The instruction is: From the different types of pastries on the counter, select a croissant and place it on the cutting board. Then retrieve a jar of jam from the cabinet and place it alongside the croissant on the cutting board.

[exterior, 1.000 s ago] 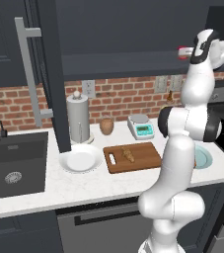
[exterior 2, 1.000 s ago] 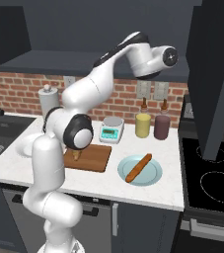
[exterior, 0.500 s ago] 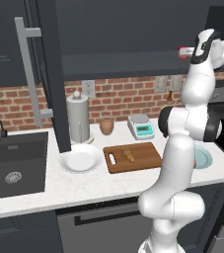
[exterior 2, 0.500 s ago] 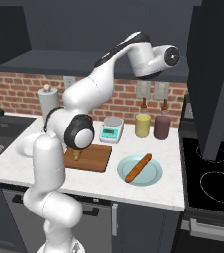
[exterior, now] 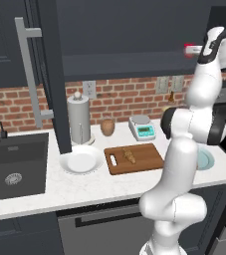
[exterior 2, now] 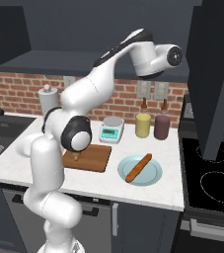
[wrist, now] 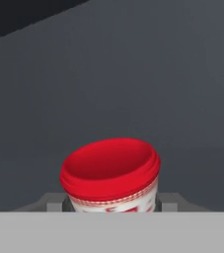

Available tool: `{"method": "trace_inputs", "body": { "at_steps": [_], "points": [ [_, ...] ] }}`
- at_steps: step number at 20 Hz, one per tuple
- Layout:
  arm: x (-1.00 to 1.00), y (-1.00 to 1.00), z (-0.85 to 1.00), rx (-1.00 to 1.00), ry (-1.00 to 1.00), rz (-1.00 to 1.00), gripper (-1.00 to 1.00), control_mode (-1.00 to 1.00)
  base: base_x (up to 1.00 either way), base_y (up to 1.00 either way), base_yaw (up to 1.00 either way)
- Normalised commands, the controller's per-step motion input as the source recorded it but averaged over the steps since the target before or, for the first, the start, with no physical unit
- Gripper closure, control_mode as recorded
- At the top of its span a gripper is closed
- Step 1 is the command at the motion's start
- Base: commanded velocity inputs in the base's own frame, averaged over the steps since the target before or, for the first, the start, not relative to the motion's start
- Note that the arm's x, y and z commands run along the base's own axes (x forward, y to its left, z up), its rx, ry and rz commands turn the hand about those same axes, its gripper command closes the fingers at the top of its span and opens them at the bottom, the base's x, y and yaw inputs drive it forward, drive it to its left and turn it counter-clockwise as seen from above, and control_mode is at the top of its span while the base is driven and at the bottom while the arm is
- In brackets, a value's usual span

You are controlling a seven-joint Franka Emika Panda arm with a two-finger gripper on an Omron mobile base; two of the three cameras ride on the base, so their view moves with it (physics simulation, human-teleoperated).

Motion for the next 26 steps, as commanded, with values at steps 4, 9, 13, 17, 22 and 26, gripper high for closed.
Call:
{"method": "trace_inputs", "body": {
  "at_steps": [4,9,13,17,22,26],
  "points": [
    [-1.0,0.31,0.41,-0.03,-0.22,0.06,1.0,-1.0,0.0,0.0,0.0],
    [-1.0,0.79,0.01,-0.1,-0.13,0.14,1.0,-1.0,0.0,0.0,0.0],
    [-1.0,1.0,-0.02,-0.14,-0.09,0.05,1.0,-1.0,0.0,0.0,0.0],
    [-1.0,1.0,-0.07,-0.2,-0.12,0.0,1.0,-1.0,0.0,0.0,0.0],
    [-0.82,0.72,-0.57,-0.26,-0.03,0.14,1.0,-1.0,0.0,0.0,0.0],
    [-0.48,0.26,-0.81,-0.16,-0.01,0.18,1.0,-1.0,0.0,0.0,0.0]
  ]
}}
